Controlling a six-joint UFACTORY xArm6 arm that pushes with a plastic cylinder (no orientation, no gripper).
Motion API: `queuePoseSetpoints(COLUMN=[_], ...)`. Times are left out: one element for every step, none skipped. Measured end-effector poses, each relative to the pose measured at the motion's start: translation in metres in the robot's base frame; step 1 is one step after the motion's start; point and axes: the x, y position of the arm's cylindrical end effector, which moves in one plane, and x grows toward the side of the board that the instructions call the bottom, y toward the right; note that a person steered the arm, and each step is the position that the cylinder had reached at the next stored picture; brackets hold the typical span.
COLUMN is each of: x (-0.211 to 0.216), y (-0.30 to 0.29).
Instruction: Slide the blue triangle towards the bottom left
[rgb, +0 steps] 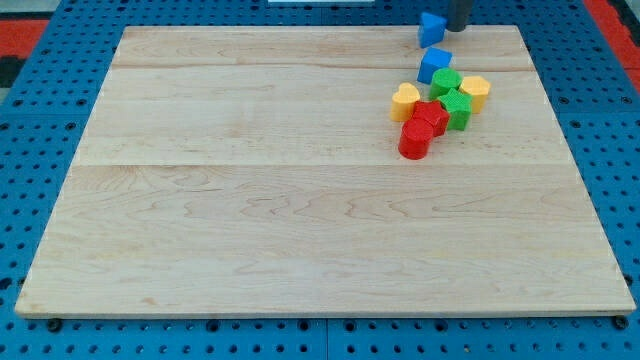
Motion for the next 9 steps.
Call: queuePoseSetpoints(x=[0.0, 0.001, 0.001, 0.007, 0.011, 0.021, 0.05, 0.083, 0.118], y=[-0.03, -0.057, -0.058, -0.067, -0.079, -0.121, -0.145, -0.151, -0.172])
